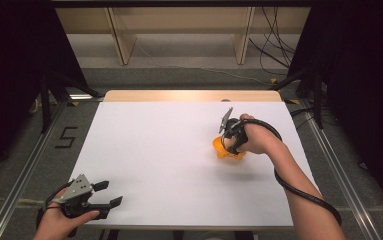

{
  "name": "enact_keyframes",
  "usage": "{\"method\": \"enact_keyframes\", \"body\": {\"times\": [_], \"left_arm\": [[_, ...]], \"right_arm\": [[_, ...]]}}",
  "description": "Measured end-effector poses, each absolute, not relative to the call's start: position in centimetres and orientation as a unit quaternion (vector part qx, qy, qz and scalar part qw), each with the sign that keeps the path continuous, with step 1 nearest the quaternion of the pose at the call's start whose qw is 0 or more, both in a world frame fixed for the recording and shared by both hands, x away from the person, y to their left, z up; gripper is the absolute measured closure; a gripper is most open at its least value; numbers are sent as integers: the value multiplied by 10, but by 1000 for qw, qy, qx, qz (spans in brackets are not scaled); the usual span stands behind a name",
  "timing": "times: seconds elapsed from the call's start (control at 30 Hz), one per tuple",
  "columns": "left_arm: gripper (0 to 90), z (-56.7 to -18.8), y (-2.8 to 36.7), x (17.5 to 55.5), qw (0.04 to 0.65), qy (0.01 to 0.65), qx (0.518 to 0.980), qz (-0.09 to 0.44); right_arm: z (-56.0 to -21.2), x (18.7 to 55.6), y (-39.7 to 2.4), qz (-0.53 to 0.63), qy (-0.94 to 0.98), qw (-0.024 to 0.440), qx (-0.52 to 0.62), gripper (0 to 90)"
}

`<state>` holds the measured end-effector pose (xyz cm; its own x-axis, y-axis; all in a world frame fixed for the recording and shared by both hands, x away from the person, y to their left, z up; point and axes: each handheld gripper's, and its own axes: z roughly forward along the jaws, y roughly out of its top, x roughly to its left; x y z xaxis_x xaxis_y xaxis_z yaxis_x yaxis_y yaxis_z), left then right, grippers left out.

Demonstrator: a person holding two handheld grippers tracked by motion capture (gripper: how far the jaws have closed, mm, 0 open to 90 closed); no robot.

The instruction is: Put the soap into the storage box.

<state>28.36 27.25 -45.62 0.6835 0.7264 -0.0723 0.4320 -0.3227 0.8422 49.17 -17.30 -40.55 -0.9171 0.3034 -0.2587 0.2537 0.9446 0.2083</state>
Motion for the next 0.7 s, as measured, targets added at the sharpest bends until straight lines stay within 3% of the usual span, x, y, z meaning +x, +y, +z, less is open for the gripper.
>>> {"method": "enact_keyframes", "body": {"times": [0.7], "left_arm": [[258, -456, 273, 284, 453, 361, 799, 162]], "right_arm": [[-414, 496, -177, 75, 975, 135, 158, 333]]}}
